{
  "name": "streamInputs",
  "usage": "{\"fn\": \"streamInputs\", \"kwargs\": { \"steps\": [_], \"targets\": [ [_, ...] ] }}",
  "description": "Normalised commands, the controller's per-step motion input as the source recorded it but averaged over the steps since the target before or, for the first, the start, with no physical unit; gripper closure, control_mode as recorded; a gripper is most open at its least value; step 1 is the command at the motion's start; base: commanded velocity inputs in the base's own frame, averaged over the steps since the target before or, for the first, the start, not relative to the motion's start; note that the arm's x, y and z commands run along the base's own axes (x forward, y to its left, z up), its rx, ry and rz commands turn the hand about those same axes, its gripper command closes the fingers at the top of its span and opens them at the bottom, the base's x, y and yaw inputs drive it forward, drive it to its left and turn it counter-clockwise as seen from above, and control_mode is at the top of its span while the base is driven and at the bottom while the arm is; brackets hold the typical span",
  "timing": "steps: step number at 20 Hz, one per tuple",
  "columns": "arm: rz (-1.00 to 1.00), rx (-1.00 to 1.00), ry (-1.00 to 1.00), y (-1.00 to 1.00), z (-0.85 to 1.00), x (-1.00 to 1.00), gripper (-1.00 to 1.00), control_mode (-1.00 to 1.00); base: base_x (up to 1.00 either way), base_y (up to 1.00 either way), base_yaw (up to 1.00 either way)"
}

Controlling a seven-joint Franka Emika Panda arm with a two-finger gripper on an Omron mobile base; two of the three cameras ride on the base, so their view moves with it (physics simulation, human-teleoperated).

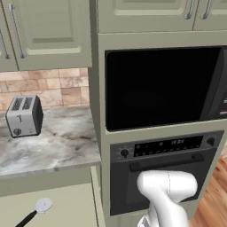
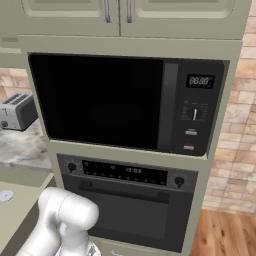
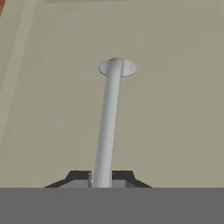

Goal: Take the pizza cutter from the drawer on the left and place it on the dining counter for cutting.

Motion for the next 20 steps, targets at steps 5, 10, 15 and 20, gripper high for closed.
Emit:
{"fn": "streamInputs", "kwargs": {
  "steps": [5, 10, 15, 20],
  "targets": [
    [0.00, 0.03, 0.00, 0.02, 0.00, -0.70, 1.00, -1.00, 0.00, 0.00, 0.00],
    [0.00, 0.02, 0.00, 0.00, 0.00, -0.62, 1.00, -1.00, 0.00, 0.00, 0.00],
    [0.00, 0.01, 0.00, 0.00, 0.00, -0.48, 1.00, -1.00, 0.00, 0.00, 0.00],
    [-0.01, 0.00, 0.00, 0.00, 0.15, -0.32, 1.00, -1.00, 0.00, 0.00, 0.00]
  ]
}}
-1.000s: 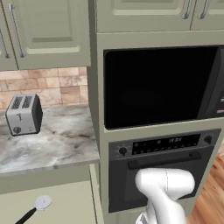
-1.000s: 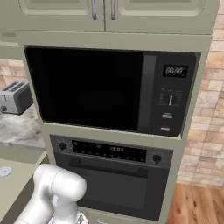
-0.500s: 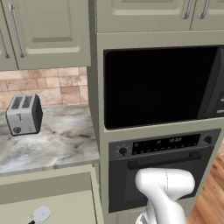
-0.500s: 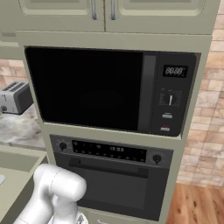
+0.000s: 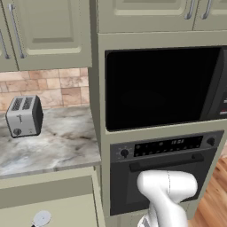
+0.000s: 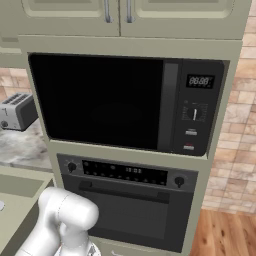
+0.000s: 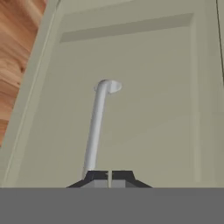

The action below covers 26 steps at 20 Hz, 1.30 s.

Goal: Take the pizza cutter from the drawer on the left and place it on the dining counter for cutting.

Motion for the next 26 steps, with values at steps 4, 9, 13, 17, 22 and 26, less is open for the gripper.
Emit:
{"fn": "streamInputs", "kwargs": {
  "steps": [4, 9, 13, 17, 22, 26],
  "targets": [
    [-0.04, 0.00, 0.00, 0.00, 0.44, -0.13, 1.00, -1.00, 0.00, 0.00, 0.00],
    [-0.07, 0.01, 0.00, 0.00, 0.62, 0.00, 1.00, -1.00, 0.00, 0.00, 0.00],
    [-0.09, 0.03, 0.00, -0.02, 0.71, 0.02, 1.00, -1.00, 0.00, 0.00, 0.00],
    [-0.11, 0.05, -0.04, -0.15, 0.71, 0.16, 1.00, -1.00, 0.00, 0.00, 0.00],
    [-0.11, 0.07, -0.03, -0.20, 0.71, 0.23, 1.00, -1.00, 0.00, 0.00, 0.00],
    [-0.11, 0.11, -0.01, -0.18, 0.54, 0.27, 1.00, -1.00, 0.00, 0.00, 0.00]
  ]
}}
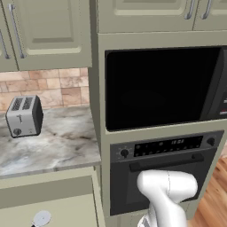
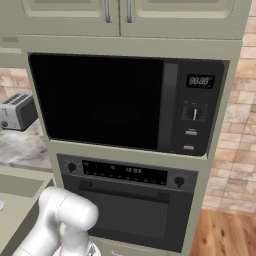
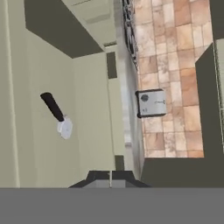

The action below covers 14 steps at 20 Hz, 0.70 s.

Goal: Take the pizza cutter from the drawer on the left and place it on the dining counter for cutting.

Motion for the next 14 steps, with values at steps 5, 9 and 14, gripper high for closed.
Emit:
{"fn": "streamInputs", "kwargs": {
  "steps": [5, 9, 14],
  "targets": [
    [-0.08, 0.11, 0.00, -0.32, 0.37, 0.46, 1.00, -1.00, 0.00, 0.00, 0.00],
    [-0.04, 0.08, 0.00, -0.37, 0.37, 0.66, 1.00, -1.00, 0.00, 0.00, 0.00],
    [-0.02, 0.10, 0.00, -0.32, 0.37, 0.88, 1.00, -1.00, 0.00, 0.00, 0.00]
  ]
}}
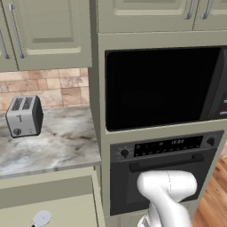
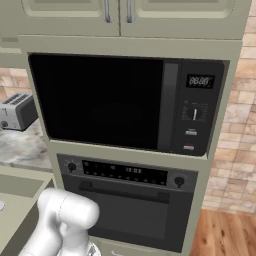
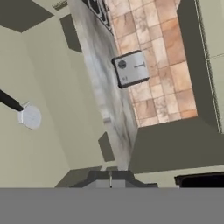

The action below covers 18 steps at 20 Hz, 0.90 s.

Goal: Take the pizza cutter from the drawer on the left and place it on the dining counter for cutting.

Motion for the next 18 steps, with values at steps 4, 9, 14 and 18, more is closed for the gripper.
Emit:
{"fn": "streamInputs", "kwargs": {
  "steps": [4, 9, 14, 18],
  "targets": [
    [0.00, 0.10, 0.00, -0.21, 0.12, 0.81, 1.00, -1.00, 0.00, 0.00, 0.00],
    [0.00, 0.08, 0.00, -0.36, 0.00, 0.91, 1.00, -1.00, 0.00, 0.00, 0.00],
    [0.00, 0.06, 0.00, -0.35, 0.00, 0.94, 1.00, -1.00, 0.00, 0.00, 0.00],
    [-0.01, 0.02, 0.01, -0.03, 0.00, 0.79, 1.00, -1.00, 0.00, 0.00, 0.00]
  ]
}}
